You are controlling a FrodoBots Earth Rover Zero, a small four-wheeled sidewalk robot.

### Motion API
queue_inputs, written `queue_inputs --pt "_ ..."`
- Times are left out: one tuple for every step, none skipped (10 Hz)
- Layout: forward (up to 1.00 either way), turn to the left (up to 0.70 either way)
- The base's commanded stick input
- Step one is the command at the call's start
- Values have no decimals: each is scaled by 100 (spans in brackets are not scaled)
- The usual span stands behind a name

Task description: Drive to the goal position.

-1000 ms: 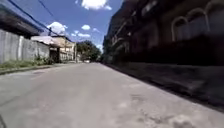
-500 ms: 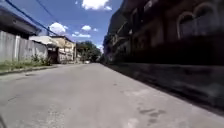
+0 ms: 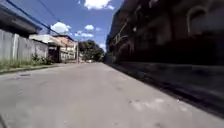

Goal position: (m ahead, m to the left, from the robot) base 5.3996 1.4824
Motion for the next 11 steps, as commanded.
queue_inputs --pt "100 18" --pt "100 21" --pt "100 23" --pt "100 16" --pt "100 5" --pt "100 10" --pt "100 18" --pt "100 23" --pt "100 12" --pt "100 9" --pt "100 22"
